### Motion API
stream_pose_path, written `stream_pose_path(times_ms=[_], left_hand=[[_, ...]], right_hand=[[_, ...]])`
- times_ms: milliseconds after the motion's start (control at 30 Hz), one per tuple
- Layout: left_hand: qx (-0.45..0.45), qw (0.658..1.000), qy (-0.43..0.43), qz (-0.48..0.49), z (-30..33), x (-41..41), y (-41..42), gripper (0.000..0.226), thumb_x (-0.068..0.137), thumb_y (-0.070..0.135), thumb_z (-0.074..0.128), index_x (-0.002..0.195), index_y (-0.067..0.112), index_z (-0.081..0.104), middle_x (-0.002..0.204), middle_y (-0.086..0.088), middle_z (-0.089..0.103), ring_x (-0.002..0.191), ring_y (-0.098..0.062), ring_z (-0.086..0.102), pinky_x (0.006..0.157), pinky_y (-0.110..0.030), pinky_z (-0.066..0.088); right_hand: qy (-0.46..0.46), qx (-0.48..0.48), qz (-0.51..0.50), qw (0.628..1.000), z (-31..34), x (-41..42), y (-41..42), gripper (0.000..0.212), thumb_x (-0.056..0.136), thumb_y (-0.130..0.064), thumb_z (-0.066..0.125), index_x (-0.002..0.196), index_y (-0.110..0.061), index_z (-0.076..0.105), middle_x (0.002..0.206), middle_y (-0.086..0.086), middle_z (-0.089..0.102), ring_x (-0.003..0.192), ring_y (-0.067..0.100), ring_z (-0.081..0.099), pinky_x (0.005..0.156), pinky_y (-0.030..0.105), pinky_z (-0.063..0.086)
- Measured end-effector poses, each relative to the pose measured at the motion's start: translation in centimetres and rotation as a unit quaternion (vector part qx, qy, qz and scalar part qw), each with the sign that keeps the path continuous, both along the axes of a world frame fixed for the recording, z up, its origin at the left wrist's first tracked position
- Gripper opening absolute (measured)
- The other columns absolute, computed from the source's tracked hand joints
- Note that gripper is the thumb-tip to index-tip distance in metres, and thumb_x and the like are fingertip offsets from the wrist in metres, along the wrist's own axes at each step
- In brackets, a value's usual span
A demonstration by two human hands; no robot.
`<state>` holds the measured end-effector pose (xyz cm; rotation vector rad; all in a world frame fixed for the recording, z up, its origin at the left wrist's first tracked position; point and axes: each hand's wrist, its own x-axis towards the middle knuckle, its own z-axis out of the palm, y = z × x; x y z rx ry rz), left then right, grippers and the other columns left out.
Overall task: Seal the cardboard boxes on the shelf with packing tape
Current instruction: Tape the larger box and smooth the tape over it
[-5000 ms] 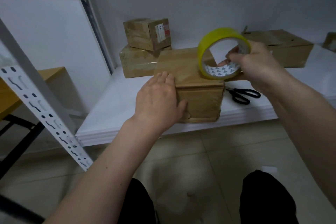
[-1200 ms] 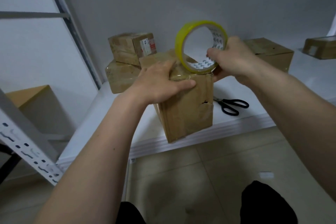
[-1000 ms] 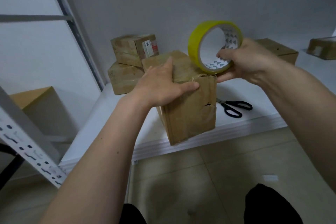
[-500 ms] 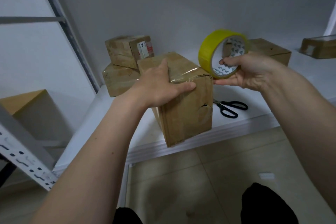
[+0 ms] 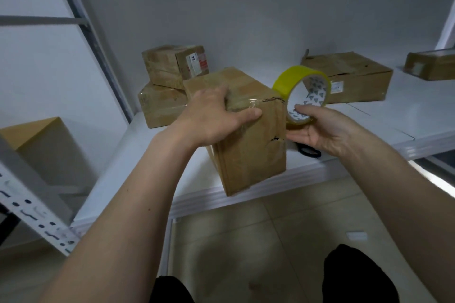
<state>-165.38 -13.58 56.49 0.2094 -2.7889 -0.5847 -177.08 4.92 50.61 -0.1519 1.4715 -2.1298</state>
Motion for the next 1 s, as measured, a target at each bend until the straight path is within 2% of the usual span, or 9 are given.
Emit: stream_pose_path(times_ms=[133,333,433,500,567,633,700,800,1000], left_hand=[[0.024,0.999,0.038,0.002,-0.5,0.8,-0.5,0.070,0.066,0.082,0.047,0.108,0.029,0.060,0.114,0.003,0.061,0.110,-0.023,0.054,0.092,-0.043,0.048],[0.084,0.981,0.172,0.042,-3.6,2.6,0.2,0.065,0.078,0.067,0.054,0.118,0.015,0.056,0.124,-0.007,0.057,0.121,-0.031,0.047,0.103,-0.049,0.041],[0.126,0.978,0.154,0.064,-7.2,4.4,4.0,0.104,0.082,0.071,0.049,0.156,0.009,0.010,0.164,-0.014,0.003,0.150,-0.031,-0.003,0.122,-0.037,-0.007],[0.148,0.984,0.091,0.039,-9.7,5.7,7.0,0.124,0.071,0.087,0.037,0.155,0.011,-0.015,0.162,-0.012,-0.021,0.149,-0.027,-0.020,0.119,-0.034,-0.009],[0.065,0.996,0.024,0.061,-10.6,6.6,7.9,0.125,0.067,0.091,0.027,0.157,0.007,0.006,0.161,-0.017,0.012,0.148,-0.033,0.019,0.114,-0.041,0.028],[-0.086,0.981,0.133,0.113,-9.6,6.8,6.5,0.091,0.076,0.085,0.029,0.124,0.014,0.059,0.116,-0.006,0.061,0.101,-0.028,0.062,0.074,-0.035,0.045],[-0.139,0.952,0.246,0.114,-7.3,5.9,4.1,0.068,0.078,0.080,0.038,0.095,0.020,0.068,0.088,0.001,0.064,0.082,-0.022,0.060,0.068,-0.032,0.043],[-0.138,0.966,0.217,0.028,-4.4,3.2,0.2,0.075,0.075,0.080,0.045,0.114,0.020,0.065,0.108,0.000,0.066,0.102,-0.019,0.058,0.092,-0.041,0.047],[-0.155,0.971,0.180,0.004,-5.8,1.5,-0.5,0.084,0.078,0.085,0.024,0.119,0.026,0.069,0.110,0.004,0.071,0.102,-0.019,0.062,0.088,-0.035,0.043]], right_hand=[[0.007,0.096,0.065,0.993,-0.7,1.7,-1.3,0.036,0.092,-0.050,0.051,0.091,-0.014,0.056,0.059,0.004,0.062,0.046,0.017,0.060,0.065,0.035,0.053],[0.083,0.091,0.033,0.992,1.3,2.4,-3.4,0.026,0.091,-0.049,0.053,0.085,-0.025,0.063,0.077,-0.003,0.065,0.064,0.014,0.062,0.057,0.022,0.048],[0.259,0.152,-0.012,0.954,4.6,1.9,-3.3,0.027,0.091,-0.042,0.054,0.073,-0.022,0.055,0.072,-0.004,0.059,0.059,0.008,0.059,0.051,0.016,0.041],[0.420,0.241,0.016,0.875,6.0,1.1,-3.5,0.028,0.090,-0.045,0.058,0.080,-0.019,0.060,0.080,-0.002,0.058,0.072,0.013,0.055,0.061,0.023,0.038],[0.502,0.300,0.090,0.806,6.4,1.0,-3.8,0.010,0.092,-0.034,0.061,0.089,-0.025,0.065,0.087,-0.008,0.062,0.082,0.010,0.058,0.066,0.016,0.043],[0.511,0.296,0.125,0.797,5.8,0.8,-3.7,0.009,0.091,-0.023,0.062,0.092,-0.032,0.063,0.094,-0.013,0.062,0.089,0.006,0.058,0.065,0.004,0.042],[0.476,0.254,0.123,0.833,5.0,0.6,-3.0,0.017,0.087,-0.026,0.065,0.104,-0.028,0.064,0.104,-0.009,0.065,0.092,0.004,0.060,0.077,0.006,0.045],[0.457,0.216,0.103,0.857,3.9,0.6,-2.7,0.035,0.073,-0.042,0.066,0.103,-0.025,0.067,0.114,0.004,0.068,0.104,0.015,0.064,0.094,0.030,0.048],[0.431,0.182,0.066,0.881,3.5,-0.1,-3.0,0.017,0.085,-0.012,0.068,0.101,-0.007,0.072,0.108,0.013,0.070,0.099,0.022,0.067,0.089,0.034,0.054]])
